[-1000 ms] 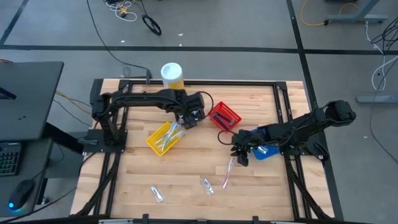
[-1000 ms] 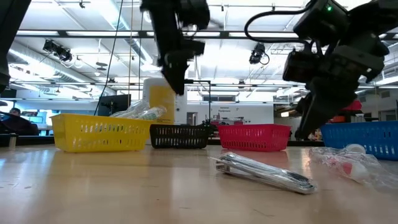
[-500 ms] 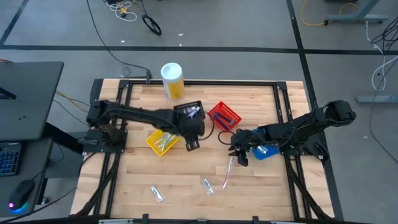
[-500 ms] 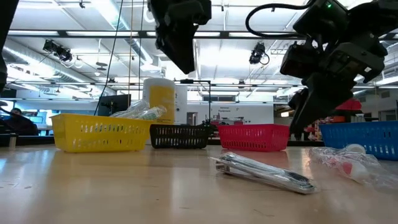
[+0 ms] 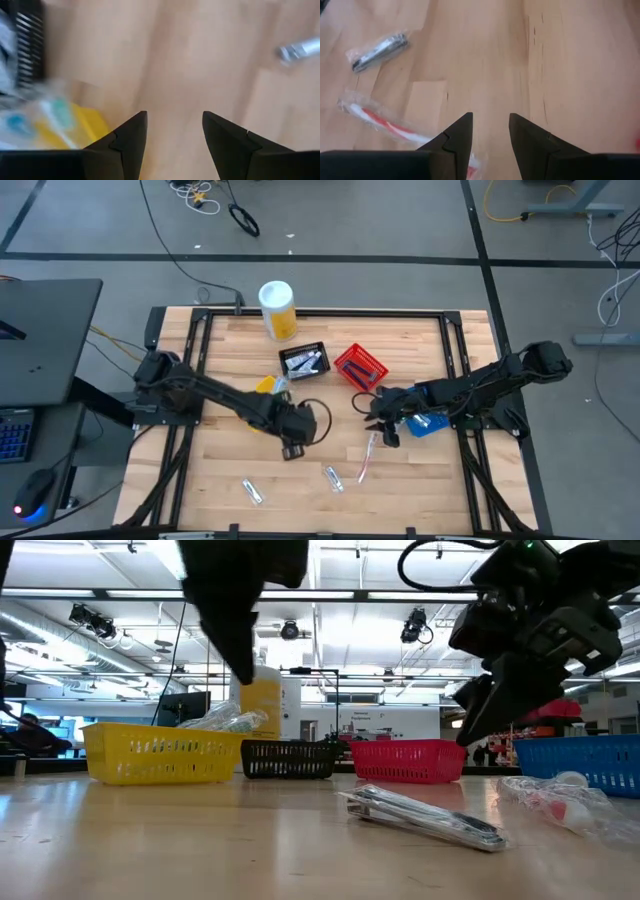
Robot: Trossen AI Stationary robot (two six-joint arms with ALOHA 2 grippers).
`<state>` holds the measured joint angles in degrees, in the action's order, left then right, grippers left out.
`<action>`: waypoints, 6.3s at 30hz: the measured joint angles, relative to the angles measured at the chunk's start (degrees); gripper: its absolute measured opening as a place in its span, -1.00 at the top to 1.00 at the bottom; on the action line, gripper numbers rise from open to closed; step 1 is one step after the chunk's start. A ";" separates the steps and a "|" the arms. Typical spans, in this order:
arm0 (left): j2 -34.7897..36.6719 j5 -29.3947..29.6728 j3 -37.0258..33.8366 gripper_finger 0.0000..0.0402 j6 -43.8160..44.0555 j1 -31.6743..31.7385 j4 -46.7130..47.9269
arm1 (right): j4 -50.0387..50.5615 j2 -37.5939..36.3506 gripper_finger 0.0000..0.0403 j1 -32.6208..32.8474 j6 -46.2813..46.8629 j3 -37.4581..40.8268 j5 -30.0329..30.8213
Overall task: Pick & Place Travel size toiletries
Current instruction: Put the silver nail cutter into the blue basket
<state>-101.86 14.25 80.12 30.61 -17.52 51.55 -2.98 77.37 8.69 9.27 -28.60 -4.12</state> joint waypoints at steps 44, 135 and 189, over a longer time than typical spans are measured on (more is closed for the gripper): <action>-0.07 -7.79 -22.24 0.42 -5.10 -28.50 -15.41 | -19.86 -0.01 0.32 -3.02 -19.43 -0.02 10.51; -0.35 29.54 -16.05 0.39 -27.89 5.68 -56.13 | -31.72 0.01 0.92 -3.19 -3.70 -0.04 19.55; -0.37 22.21 -16.05 0.19 -24.83 7.24 -55.32 | 62.61 -26.00 0.56 0.72 42.94 -3.78 4.00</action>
<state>-102.24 36.46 64.07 5.78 -10.28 -3.78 59.63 51.37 9.41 52.22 -32.38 -0.12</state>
